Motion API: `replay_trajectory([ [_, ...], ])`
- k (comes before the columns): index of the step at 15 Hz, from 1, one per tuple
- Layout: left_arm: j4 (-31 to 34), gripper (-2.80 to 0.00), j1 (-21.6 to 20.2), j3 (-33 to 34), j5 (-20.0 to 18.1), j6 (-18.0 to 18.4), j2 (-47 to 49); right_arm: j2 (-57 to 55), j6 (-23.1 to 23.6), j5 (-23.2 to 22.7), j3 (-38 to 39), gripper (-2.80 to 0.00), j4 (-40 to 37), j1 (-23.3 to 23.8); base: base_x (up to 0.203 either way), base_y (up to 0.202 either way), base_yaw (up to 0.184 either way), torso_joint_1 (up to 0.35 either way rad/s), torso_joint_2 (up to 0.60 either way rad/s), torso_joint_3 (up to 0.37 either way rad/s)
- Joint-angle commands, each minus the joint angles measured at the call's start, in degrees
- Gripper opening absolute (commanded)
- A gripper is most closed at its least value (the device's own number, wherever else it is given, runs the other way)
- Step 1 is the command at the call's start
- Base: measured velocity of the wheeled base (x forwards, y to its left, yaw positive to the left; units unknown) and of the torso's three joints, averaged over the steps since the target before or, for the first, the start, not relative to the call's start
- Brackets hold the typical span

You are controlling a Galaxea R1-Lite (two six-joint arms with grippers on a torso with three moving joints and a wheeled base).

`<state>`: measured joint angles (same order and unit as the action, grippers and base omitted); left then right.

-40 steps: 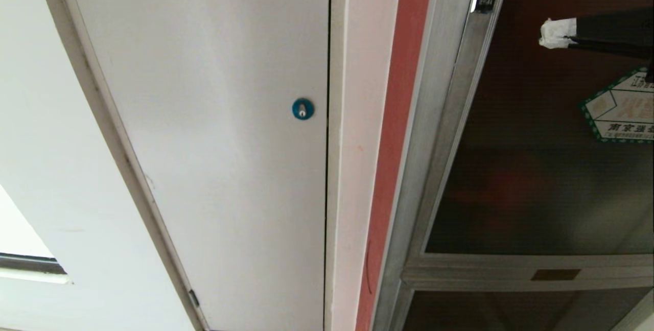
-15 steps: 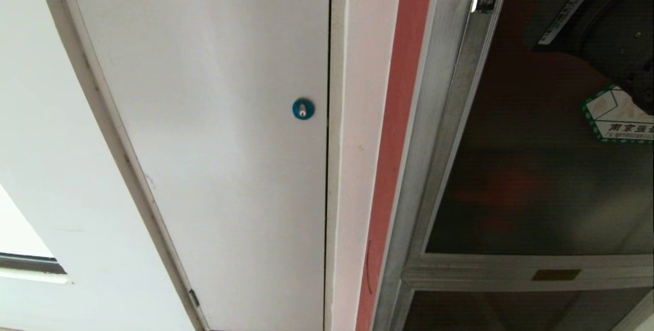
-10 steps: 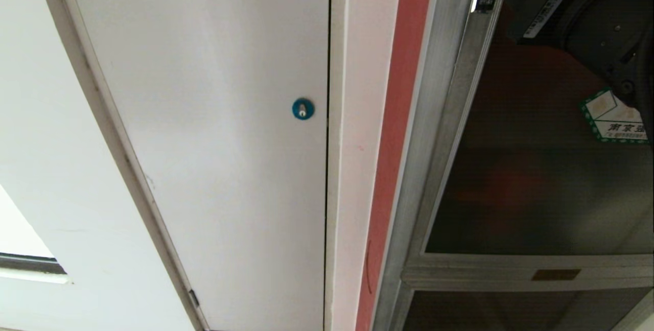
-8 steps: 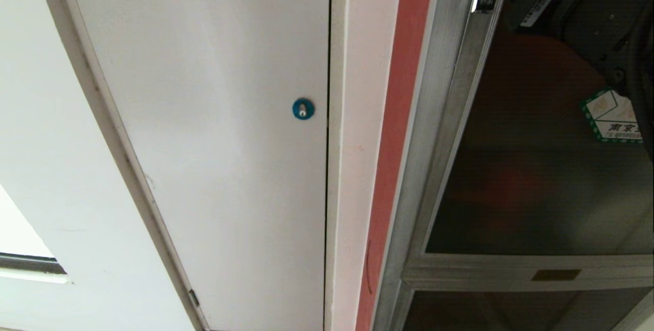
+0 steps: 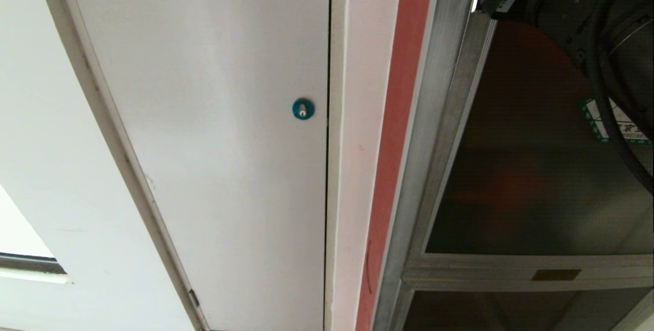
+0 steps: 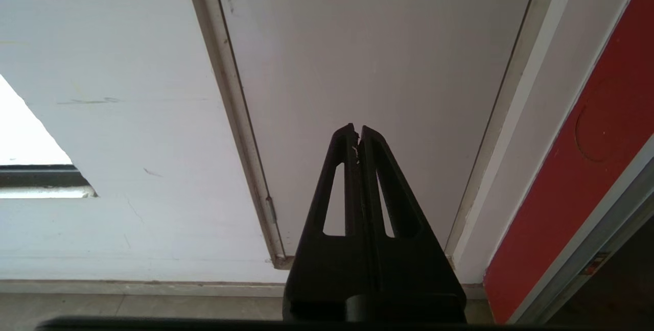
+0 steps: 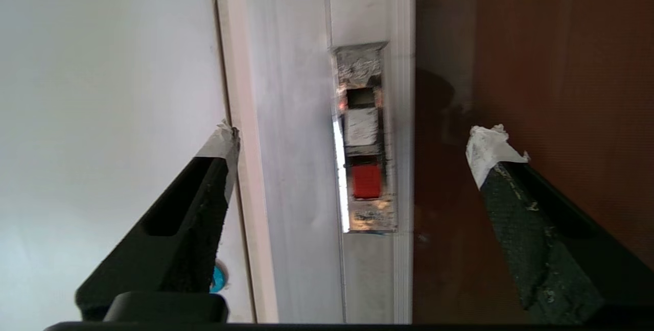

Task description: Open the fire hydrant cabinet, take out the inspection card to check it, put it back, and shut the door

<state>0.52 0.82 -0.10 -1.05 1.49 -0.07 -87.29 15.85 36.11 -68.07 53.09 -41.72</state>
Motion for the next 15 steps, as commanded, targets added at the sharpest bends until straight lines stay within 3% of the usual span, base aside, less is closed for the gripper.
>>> replay_trajectory([
  [1,0.01,-2.8,-0.03,0.01,-0.01,0.01,-0.01,-0.94,0.15,0.19,-0.22,0.0,0.35,0.65,0.0,0.0,0.0,0.0,0.0,0.0],
  [5,0.01,-2.8,0.03,0.01,-0.01,0.01,-0.01,-1.3,-0.12,0.1,-0.1,0.0,0.86,3.4,0.0,0.0,0.0,0.0,0.0,0.0],
  [12,0.01,-2.8,-0.03,0.01,-0.01,0.01,-0.01,-2.18,0.15,0.1,-0.31,0.0,1.67,3.75,0.0,0.0,0.0,0.0,0.0,0.0],
  [13,0.01,-2.8,-0.03,0.01,-0.01,0.01,-0.01,-2.42,0.15,0.1,-0.54,-2.8,1.67,3.75,0.0,0.0,0.0,0.0,0.0,0.0],
  [15,0.01,-2.8,-0.03,0.01,-0.01,0.01,-0.01,-2.71,0.15,0.01,-1.21,-2.8,1.67,3.75,0.0,0.0,0.0,0.0,0.0,0.0],
])
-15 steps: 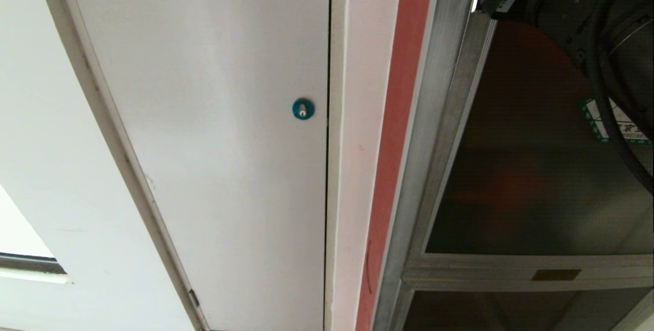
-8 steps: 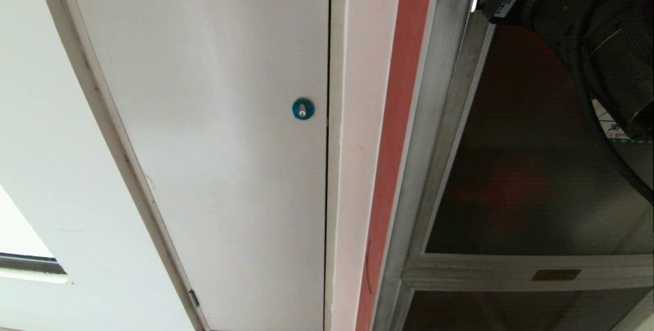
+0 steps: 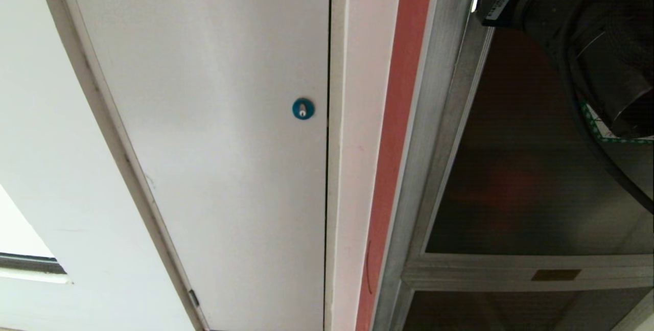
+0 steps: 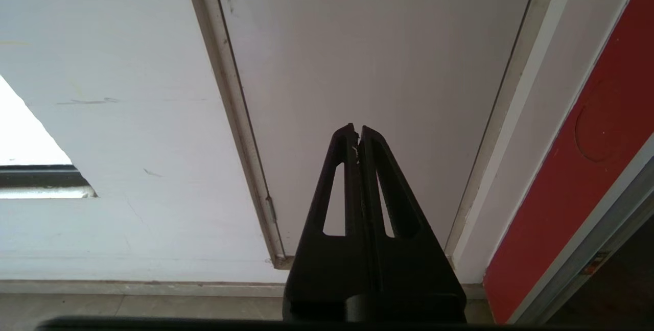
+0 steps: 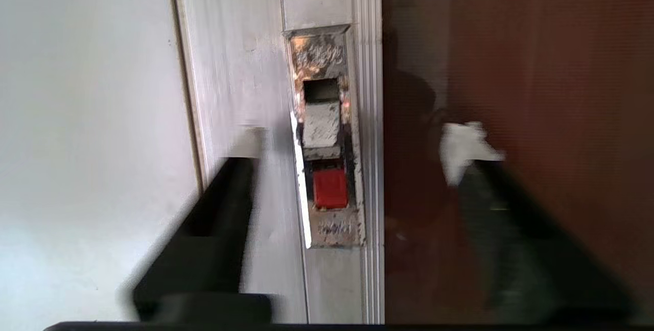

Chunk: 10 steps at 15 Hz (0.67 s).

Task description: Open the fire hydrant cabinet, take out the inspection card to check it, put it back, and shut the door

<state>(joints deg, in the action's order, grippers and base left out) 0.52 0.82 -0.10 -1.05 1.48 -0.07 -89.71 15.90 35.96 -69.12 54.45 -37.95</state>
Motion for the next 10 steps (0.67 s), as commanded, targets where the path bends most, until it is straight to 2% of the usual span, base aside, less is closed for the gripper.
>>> replay_trajectory([
  [1,0.0,-2.8,-0.03,0.01,-0.01,0.02,-0.01,-0.29,0.1,0.09,-0.75,-2.8,0.22,-0.02,0.0,0.0,0.0,0.0,0.0,0.0],
  [10,0.0,-2.8,0.05,0.01,-0.01,0.02,-0.01,-0.38,0.1,0.16,-1.01,-2.8,-0.05,-0.04,0.0,0.0,0.0,0.0,0.0,0.0],
])
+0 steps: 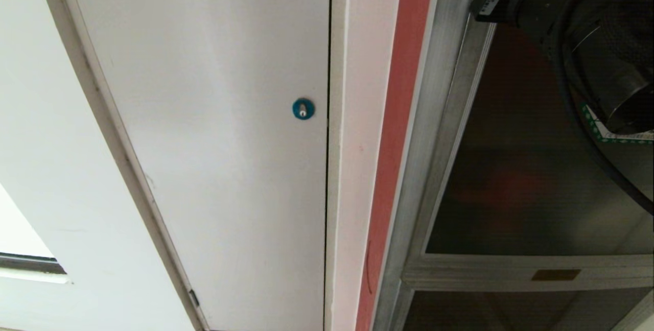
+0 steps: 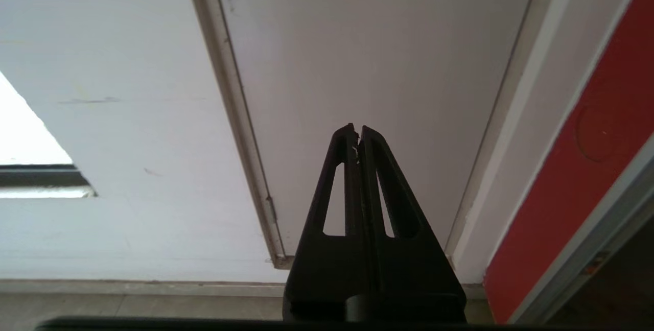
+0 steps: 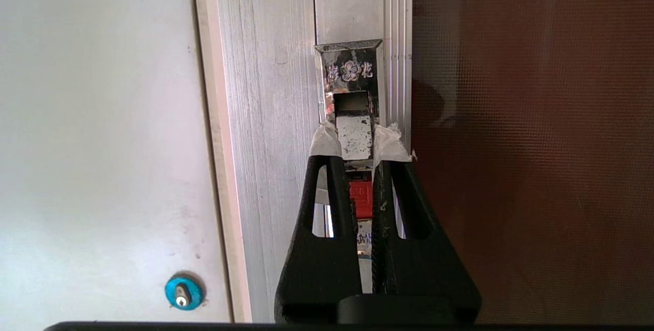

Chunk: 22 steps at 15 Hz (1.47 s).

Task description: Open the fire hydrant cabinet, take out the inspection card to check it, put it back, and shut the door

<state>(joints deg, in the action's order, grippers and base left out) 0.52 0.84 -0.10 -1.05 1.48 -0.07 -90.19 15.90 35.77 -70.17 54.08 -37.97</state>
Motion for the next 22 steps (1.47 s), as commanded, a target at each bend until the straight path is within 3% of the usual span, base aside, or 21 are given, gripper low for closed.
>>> replay_trajectory([
  [1,0.0,-2.8,-0.03,0.01,-0.01,0.01,-0.01,0.19,0.1,0.36,0.03,-2.8,0.33,-0.09,0.0,0.0,0.0,0.0,0.0,0.0],
  [12,0.0,-2.8,-0.05,0.01,-0.01,0.01,-0.01,4.74,0.24,1.67,2.53,-2.8,-0.18,-3.48,0.0,0.0,0.0,0.0,0.0,0.0],
  [22,0.0,-2.8,-0.03,0.01,-0.01,0.01,-0.01,8.71,0.19,1.94,5.75,-2.8,-2.67,-3.87,0.0,0.0,0.0,0.0,0.0,0.0],
])
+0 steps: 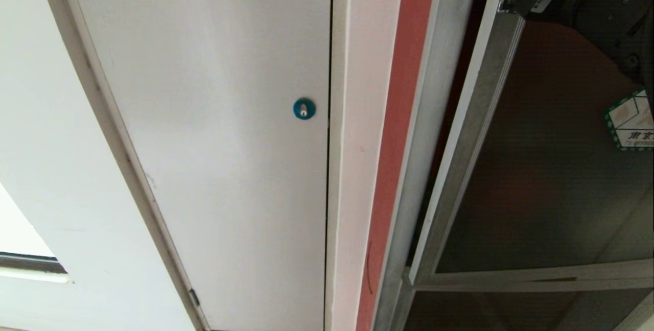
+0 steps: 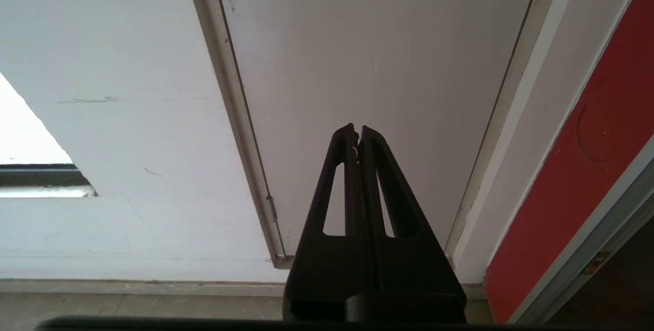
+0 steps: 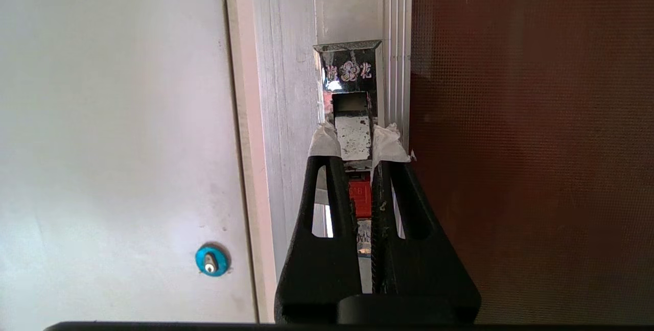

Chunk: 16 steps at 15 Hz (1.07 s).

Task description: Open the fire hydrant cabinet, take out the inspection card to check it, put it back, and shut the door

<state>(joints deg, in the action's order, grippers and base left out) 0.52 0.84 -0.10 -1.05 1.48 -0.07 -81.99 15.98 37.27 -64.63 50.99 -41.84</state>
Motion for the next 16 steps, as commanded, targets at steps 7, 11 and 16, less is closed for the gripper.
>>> replay_trajectory([
  [7,0.0,-2.8,0.02,0.01,-0.01,0.02,-0.01,0.56,0.1,0.47,1.44,-2.8,-0.28,0.0,0.0,0.0,0.0,0.0,0.0,0.0],
  [11,0.0,-2.8,-0.05,0.01,-0.01,0.02,-0.01,0.96,0.1,0.46,1.52,0.0,-0.37,0.0,0.0,0.0,0.0,0.0,0.0,0.0],
  [16,0.0,-2.8,0.04,0.01,-0.01,0.02,-0.01,1.9,0.19,0.44,3.49,0.0,-0.46,-0.24,0.0,0.0,0.0,0.0,0.0,0.0],
])
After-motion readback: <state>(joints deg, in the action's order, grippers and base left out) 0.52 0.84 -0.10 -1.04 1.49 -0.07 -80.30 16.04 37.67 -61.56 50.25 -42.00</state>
